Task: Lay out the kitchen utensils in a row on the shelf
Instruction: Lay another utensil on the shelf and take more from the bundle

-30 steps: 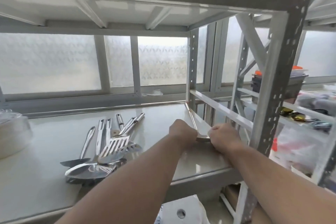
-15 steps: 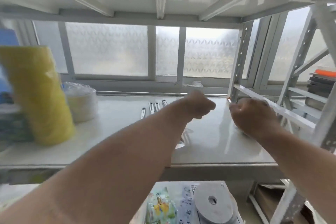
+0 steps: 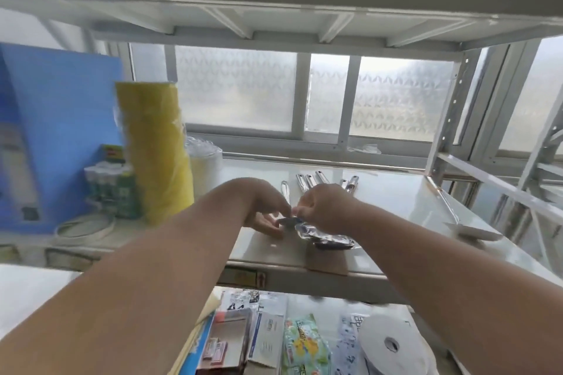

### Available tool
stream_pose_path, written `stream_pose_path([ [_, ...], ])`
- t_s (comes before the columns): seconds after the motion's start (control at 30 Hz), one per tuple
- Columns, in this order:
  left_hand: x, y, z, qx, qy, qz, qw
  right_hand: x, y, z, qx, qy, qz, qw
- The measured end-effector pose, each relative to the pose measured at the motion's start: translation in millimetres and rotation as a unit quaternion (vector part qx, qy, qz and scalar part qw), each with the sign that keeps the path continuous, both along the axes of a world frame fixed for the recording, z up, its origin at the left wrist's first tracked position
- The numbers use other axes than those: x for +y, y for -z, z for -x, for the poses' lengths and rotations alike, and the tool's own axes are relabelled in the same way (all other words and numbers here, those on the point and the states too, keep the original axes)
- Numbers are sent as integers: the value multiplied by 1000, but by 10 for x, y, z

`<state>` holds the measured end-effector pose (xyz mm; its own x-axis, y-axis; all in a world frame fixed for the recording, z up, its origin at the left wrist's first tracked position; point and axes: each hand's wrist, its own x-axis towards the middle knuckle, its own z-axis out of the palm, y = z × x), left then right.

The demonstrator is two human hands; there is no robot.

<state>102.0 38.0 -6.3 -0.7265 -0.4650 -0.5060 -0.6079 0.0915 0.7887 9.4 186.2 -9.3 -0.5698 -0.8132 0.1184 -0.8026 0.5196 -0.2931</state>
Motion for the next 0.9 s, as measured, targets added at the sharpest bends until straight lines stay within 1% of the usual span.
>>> stream_pose_path([
  [0.03,29,24,9,32,-8,-17,999,-36,14,-19,-13,-6,-9,1000],
  [0.1,63,44,40,86,-37,-26,995,-73,43,-8,-34,-4,3,999],
  [0.17,38,59,97,140,-80,-23,987,-70,63,38,-43,4,36,998],
  [0.27,21,-44,185,209,-155,-10,966,44,43,119,-53,9,115,992],
  [0.33,116,-143,282,229,-151,-3,962,177,13,213,-12,0,142,990],
  [0.43,427,-217,577,258,-101,-16,961,443,-1,415,98,24,161,982],
  [0.53,820,-215,913,260,-59,-12,964,837,17,632,190,69,128,971],
  [0.63,1245,-172,1180,264,-3,13,964,1295,46,866,235,125,75,961],
  [0.7,1443,-131,1317,249,20,11,968,1562,71,1008,254,159,46,953],
  [0.73,1501,-117,1356,237,30,15,971,1664,95,1077,257,174,32,950],
  [0.8,1497,-92,1394,225,52,50,972,1804,172,1198,254,195,-9,948],
  [0.9,1297,-67,1317,225,61,122,965,1883,339,1391,205,201,-55,956],
])
